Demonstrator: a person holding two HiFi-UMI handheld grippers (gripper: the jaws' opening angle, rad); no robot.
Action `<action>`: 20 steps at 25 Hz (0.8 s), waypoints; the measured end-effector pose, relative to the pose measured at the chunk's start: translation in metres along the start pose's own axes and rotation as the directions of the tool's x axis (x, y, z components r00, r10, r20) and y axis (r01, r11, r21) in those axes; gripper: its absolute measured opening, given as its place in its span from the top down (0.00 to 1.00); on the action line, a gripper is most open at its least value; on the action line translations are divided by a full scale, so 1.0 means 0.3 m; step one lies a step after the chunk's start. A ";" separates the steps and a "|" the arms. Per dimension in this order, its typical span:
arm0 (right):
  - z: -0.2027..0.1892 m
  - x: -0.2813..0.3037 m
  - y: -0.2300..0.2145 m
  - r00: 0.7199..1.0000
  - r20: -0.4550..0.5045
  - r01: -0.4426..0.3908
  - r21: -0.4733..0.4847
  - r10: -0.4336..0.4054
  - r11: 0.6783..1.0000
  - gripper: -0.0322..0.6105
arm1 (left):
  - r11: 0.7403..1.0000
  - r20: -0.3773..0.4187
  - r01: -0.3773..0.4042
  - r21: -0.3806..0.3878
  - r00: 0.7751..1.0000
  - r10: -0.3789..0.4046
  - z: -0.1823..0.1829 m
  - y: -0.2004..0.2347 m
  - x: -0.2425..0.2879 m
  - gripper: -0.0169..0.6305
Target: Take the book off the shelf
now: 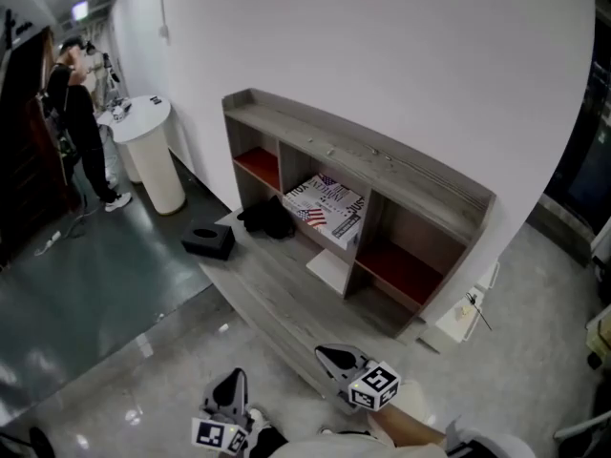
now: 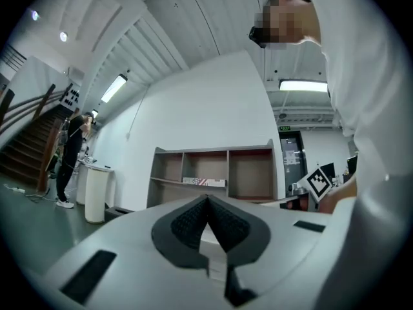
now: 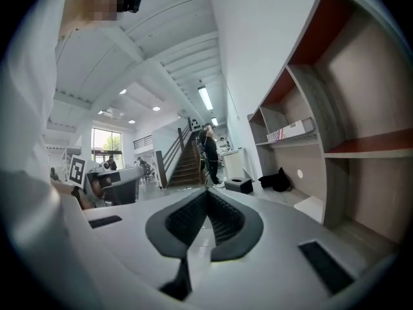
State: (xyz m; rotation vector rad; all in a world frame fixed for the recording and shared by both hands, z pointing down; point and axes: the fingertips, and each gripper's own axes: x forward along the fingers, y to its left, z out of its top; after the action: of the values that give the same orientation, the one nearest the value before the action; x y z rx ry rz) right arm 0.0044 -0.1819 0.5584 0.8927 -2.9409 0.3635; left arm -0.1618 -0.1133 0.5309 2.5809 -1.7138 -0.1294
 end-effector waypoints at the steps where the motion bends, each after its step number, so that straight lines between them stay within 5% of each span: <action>1: 0.014 0.029 -0.024 1.000 0.011 0.026 0.014 -0.027 1.000 0.92 | 0.999 0.013 0.029 -0.012 0.999 -0.029 0.005 0.034 0.043 0.95; 10: 0.203 0.299 -0.211 0.959 0.166 0.200 0.171 -0.228 0.965 0.92 | 0.982 0.059 0.173 -0.078 0.984 -0.169 0.081 0.356 0.262 0.95; 16: 0.310 0.394 -0.396 0.890 0.281 0.240 0.383 -0.360 0.892 0.91 | 0.966 0.047 0.240 -0.094 0.970 -0.237 0.079 0.419 0.311 0.95; 20: 0.348 0.444 -0.523 0.870 0.276 0.278 0.407 -0.407 0.870 0.88 | 0.956 0.033 0.283 -0.084 0.959 -0.281 0.079 0.390 0.327 0.95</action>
State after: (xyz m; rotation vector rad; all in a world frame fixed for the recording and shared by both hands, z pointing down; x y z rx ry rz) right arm -0.0173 -0.4054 0.5048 1.6751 -2.9677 0.8060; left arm -0.2335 -0.2487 0.5122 2.7499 -1.3021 -0.2352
